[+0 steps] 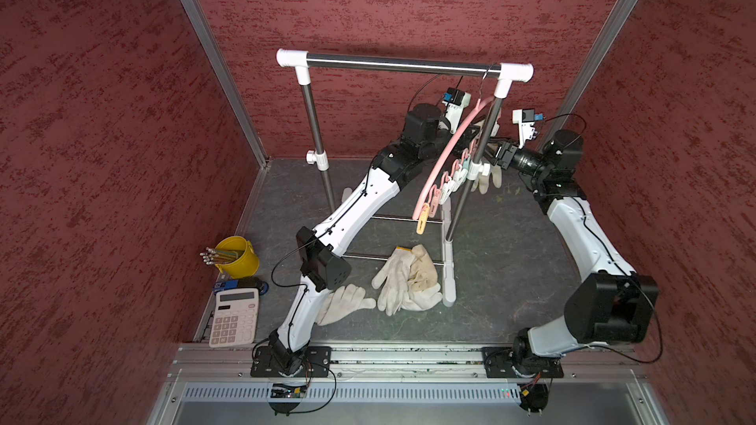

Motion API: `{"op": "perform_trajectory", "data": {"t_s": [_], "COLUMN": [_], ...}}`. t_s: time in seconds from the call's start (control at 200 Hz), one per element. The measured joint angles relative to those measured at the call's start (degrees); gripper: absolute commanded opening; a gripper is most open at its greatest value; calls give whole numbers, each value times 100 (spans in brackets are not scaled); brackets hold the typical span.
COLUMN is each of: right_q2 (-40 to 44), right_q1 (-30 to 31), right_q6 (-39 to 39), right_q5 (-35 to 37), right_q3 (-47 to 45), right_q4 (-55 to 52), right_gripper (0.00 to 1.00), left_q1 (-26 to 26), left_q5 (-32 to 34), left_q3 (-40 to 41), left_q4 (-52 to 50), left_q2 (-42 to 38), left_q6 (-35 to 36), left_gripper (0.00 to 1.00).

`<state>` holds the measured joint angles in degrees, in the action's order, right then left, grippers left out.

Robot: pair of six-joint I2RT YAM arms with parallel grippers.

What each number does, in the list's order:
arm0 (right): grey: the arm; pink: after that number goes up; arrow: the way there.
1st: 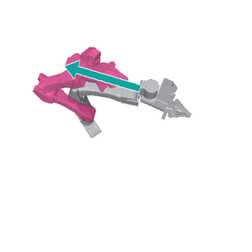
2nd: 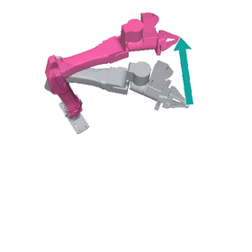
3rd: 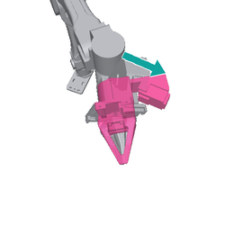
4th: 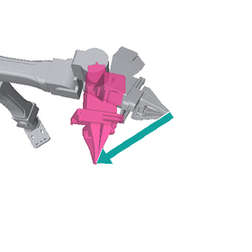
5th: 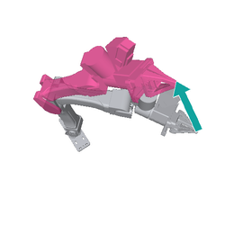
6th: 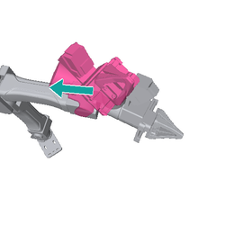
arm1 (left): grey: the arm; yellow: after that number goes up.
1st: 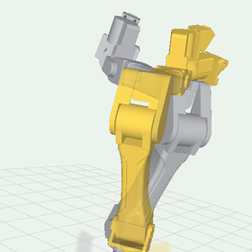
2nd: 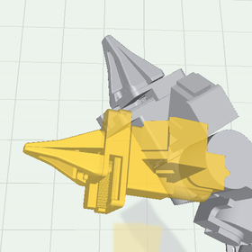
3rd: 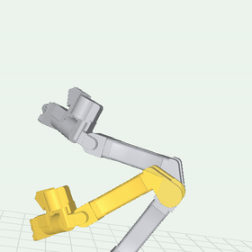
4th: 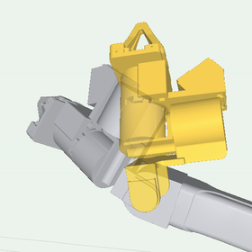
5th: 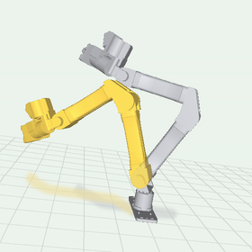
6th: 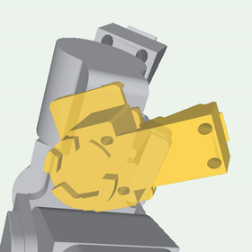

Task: Clip the gloves onto a hanger to dry
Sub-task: Open the clamp at the hanger.

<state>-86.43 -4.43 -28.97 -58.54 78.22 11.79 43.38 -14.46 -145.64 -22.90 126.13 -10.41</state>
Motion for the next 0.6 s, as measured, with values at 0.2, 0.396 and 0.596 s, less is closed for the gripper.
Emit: {"op": "perform_trajectory", "data": {"t_s": [0.2,0.396,0.596], "right_q2": [0,0,0], "right_q1": [-46,-57,-59], "right_q6": [-120,-216,-289], "right_q5": [-59,-98,-125], "right_q3": [7,13,17], "right_q4": [131,214,302], "right_gripper": [54,47,40], "left_q1": [-2,-2,-2], "left_q5": [2,24,44], "left_q3": [0,0,0], "left_q4": [-9,-26,-46], "left_q2": [0,0,-2], "left_q6": [39,44,85], "left_gripper": [0,0,0]}}
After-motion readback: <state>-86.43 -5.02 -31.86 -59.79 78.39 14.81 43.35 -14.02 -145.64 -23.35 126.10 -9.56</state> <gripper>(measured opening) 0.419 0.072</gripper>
